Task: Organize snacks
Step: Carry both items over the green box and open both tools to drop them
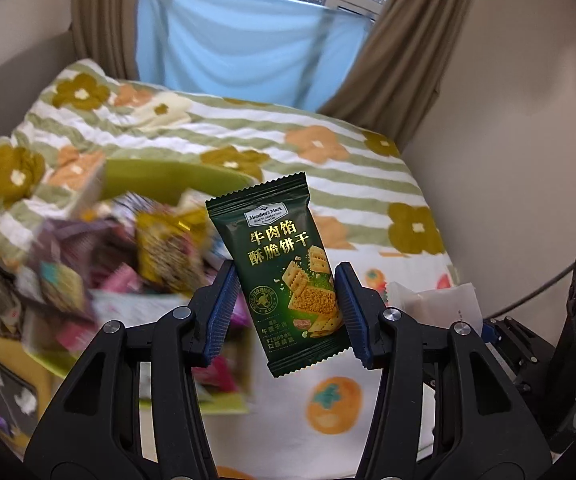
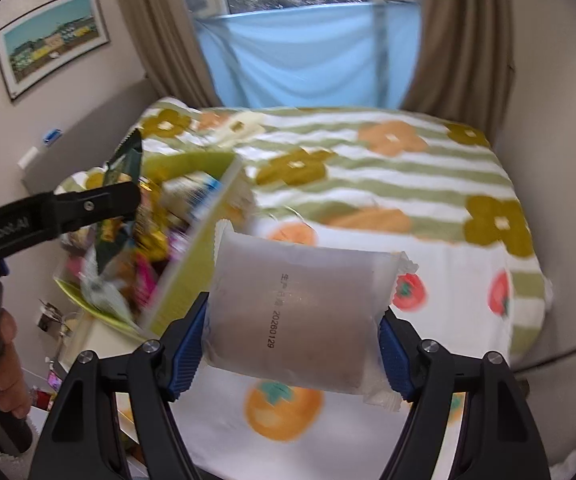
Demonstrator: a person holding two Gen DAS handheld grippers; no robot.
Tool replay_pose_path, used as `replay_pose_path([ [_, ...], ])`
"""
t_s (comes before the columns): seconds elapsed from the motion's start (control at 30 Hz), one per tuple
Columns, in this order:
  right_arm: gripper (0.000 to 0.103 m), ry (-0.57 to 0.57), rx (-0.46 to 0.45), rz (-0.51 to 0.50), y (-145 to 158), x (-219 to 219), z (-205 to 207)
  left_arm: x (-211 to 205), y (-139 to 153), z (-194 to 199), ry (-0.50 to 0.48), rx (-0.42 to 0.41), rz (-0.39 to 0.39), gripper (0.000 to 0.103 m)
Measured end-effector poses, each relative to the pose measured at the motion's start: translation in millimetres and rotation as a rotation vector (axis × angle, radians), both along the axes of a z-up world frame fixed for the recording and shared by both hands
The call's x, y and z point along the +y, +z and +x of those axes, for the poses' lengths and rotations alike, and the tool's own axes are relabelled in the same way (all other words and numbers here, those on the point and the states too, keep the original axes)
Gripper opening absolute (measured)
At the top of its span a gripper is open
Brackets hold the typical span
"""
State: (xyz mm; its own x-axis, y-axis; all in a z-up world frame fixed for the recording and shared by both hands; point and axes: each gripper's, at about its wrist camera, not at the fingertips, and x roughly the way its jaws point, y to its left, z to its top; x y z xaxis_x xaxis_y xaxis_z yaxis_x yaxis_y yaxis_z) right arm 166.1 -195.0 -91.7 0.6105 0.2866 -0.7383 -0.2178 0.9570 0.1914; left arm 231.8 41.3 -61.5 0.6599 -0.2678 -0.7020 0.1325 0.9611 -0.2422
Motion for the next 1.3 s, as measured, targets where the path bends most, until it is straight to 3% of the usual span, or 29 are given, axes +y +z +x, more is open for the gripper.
replay_pose_path([
  [0.2,0.071,0.039,-0.019,0.038,18,67,22,68,8,35,-0.002,0.026,0.042,0.046],
  [0.5,0.071,0.011,0.009,0.056,12,135,48,121,-24,76,-0.119,0.132,0.139,0.048],
  [0.53,0.071,0.001,0.014,0.055,11,140,48,123,-27,78,-0.124,0.136,0.152,0.059],
  [0.57,0.071,-0.01,0.02,0.053,10,144,49,125,-30,81,-0.13,0.138,0.167,0.082],
  [0.63,0.071,-0.026,0.032,0.047,7,149,50,130,-32,83,-0.137,0.126,0.181,0.102],
  [0.83,0.071,-0.056,0.066,0.017,3,155,56,152,-26,68,-0.135,0.081,0.125,0.102],
  [1.3,0.074,0.009,0.112,0.037,4,182,85,194,-28,51,-0.021,0.084,0.134,0.102],
])
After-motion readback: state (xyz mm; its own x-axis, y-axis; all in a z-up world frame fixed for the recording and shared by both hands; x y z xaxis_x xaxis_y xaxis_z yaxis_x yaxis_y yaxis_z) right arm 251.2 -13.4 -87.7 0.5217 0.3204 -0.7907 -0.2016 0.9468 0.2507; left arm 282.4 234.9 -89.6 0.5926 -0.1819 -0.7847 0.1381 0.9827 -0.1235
